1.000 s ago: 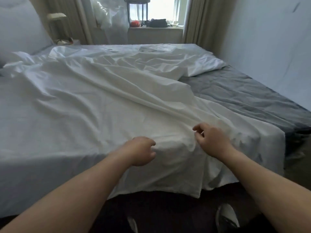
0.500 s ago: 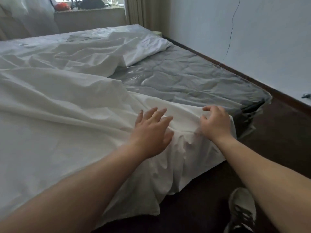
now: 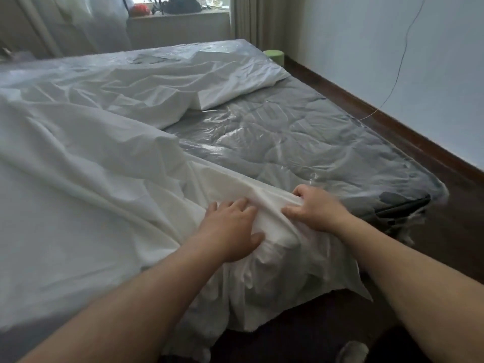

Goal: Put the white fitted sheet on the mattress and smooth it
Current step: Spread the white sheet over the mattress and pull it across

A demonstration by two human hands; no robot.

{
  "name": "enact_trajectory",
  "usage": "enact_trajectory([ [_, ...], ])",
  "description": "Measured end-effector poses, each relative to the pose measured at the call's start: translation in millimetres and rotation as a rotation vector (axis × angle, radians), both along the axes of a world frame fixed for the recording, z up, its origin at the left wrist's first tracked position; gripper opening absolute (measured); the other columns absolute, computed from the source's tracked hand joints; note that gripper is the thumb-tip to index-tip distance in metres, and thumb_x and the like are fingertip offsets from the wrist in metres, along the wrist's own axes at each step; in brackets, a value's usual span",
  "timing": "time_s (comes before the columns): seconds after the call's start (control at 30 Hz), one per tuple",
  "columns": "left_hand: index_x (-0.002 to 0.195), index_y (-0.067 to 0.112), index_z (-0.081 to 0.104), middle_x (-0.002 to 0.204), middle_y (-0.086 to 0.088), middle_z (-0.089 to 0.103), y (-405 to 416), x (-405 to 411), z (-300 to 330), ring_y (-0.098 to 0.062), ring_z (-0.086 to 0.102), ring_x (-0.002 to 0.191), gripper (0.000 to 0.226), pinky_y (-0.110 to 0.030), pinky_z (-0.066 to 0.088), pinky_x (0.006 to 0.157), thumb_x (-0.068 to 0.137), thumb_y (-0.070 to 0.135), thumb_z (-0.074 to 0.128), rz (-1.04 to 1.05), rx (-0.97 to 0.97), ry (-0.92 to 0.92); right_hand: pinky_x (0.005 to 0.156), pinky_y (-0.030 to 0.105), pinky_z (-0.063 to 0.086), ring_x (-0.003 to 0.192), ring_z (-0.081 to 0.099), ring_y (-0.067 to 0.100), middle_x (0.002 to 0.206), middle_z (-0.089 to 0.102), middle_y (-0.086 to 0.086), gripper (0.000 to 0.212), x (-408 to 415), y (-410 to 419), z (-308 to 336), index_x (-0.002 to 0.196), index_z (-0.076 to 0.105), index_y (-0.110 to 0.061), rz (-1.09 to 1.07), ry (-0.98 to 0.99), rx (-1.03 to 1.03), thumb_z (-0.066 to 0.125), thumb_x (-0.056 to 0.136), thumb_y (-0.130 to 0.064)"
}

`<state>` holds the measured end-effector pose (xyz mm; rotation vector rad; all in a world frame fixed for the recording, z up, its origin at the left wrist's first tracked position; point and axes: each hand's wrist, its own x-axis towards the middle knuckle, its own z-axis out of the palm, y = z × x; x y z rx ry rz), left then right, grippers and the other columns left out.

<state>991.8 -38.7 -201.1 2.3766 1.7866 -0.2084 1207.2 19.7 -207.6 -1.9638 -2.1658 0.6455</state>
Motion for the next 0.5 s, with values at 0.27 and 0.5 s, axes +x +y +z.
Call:
enact_trajectory([
  [0.27,0.130,0.026,0.059,0.141,0.002,0.057,-3.8,17.6,4.4,-0.029,0.054,0.129,0.047,-0.052,0.032,0.114,0.094,0.054,0.045,0.156,0.040,-0.041,0.078,0.037,0.058,0.087,0.070,0.025,0.102,0.077,0.014,0.029,1.4,-7.1,15.8,0.103,0.075,-0.010,-0.060,0.950,-0.446,0.057,0.104,-0.032],
  [0.5,0.128,0.029,0.060,0.115,0.004,0.073,-16.6,42.3,17.8,-0.020,0.065,0.109,0.034,-0.040,0.051,0.097,0.098,0.041,0.051,0.482,0.127,-0.531,0.079,0.044,0.052,0.083,0.065,0.029,0.094,0.073,0.022,0.046,7.6,-13.5,-3.8,0.104,0.073,0.000,0.022,1.000,-0.414,0.066,0.096,-0.045],
])
